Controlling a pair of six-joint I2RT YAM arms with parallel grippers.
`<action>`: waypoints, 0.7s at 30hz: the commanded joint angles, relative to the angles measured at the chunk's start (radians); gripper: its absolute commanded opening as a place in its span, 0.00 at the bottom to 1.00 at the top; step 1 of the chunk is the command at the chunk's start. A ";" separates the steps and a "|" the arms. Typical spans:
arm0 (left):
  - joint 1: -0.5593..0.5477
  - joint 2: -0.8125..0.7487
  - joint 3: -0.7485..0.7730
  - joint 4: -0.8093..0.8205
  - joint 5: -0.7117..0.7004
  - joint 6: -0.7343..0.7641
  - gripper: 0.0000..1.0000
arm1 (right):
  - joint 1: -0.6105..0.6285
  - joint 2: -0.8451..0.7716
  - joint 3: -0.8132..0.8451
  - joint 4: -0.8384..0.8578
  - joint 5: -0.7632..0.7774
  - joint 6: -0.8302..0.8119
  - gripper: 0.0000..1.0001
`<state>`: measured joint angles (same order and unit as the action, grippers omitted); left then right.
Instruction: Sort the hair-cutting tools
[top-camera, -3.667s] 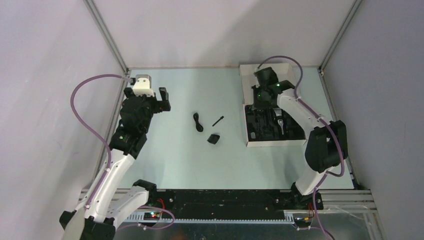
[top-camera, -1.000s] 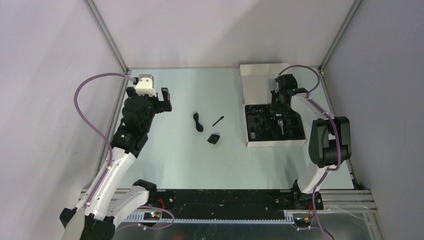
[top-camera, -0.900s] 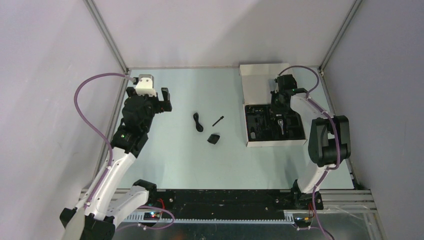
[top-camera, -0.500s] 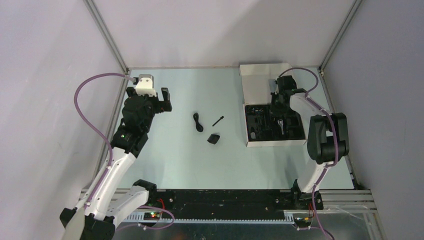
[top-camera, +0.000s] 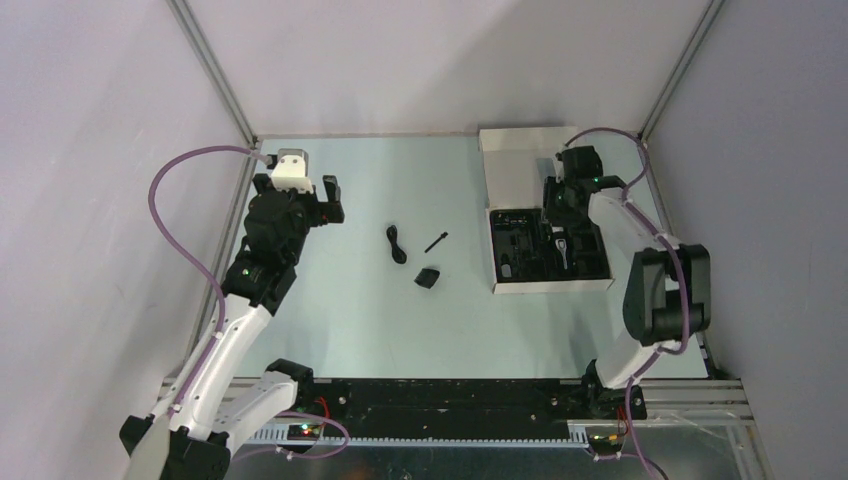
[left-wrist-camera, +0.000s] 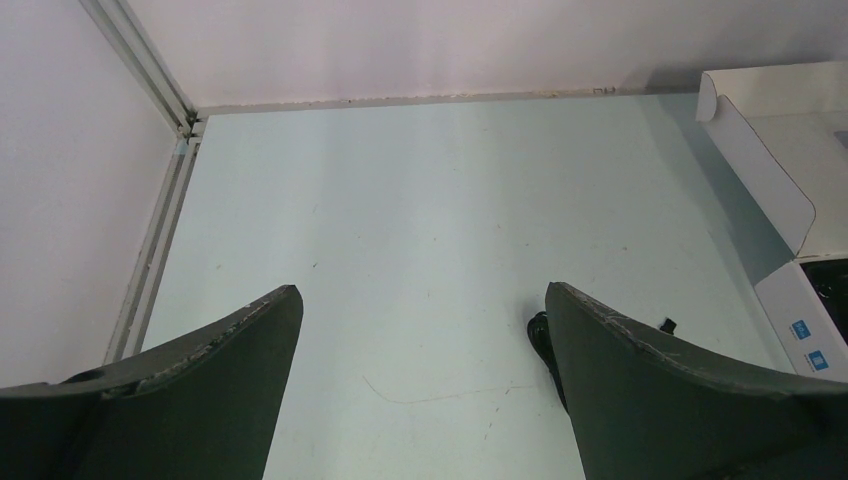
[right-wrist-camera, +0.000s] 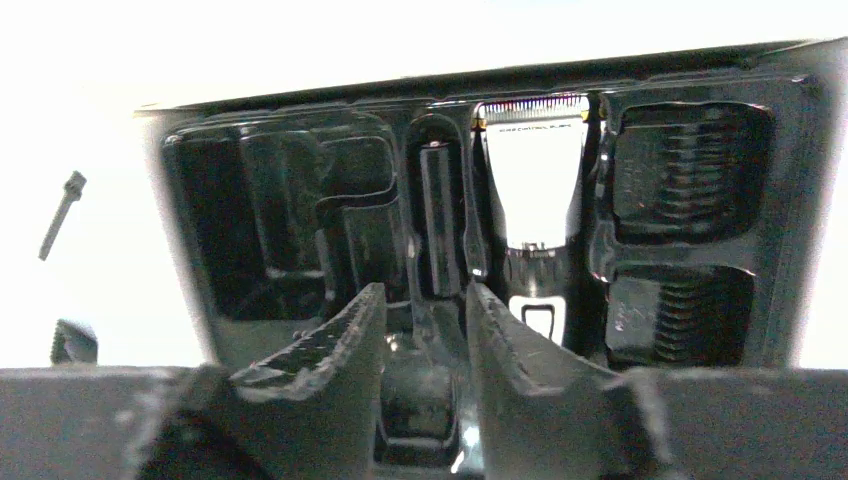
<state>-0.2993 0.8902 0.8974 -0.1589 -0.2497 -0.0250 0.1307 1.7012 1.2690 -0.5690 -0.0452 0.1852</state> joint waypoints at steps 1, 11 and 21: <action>-0.005 0.001 0.007 0.027 0.016 0.010 0.98 | 0.008 -0.162 0.009 -0.025 0.000 0.012 0.46; -0.004 0.101 0.040 -0.030 -0.035 -0.074 0.98 | 0.206 -0.305 -0.016 -0.062 0.075 0.043 0.85; -0.014 0.301 0.195 -0.329 -0.136 -0.307 0.98 | 0.382 -0.396 -0.117 -0.006 0.152 0.085 0.99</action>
<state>-0.3023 1.1297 1.0092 -0.3405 -0.3210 -0.1967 0.4690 1.3571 1.1877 -0.6159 0.0536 0.2386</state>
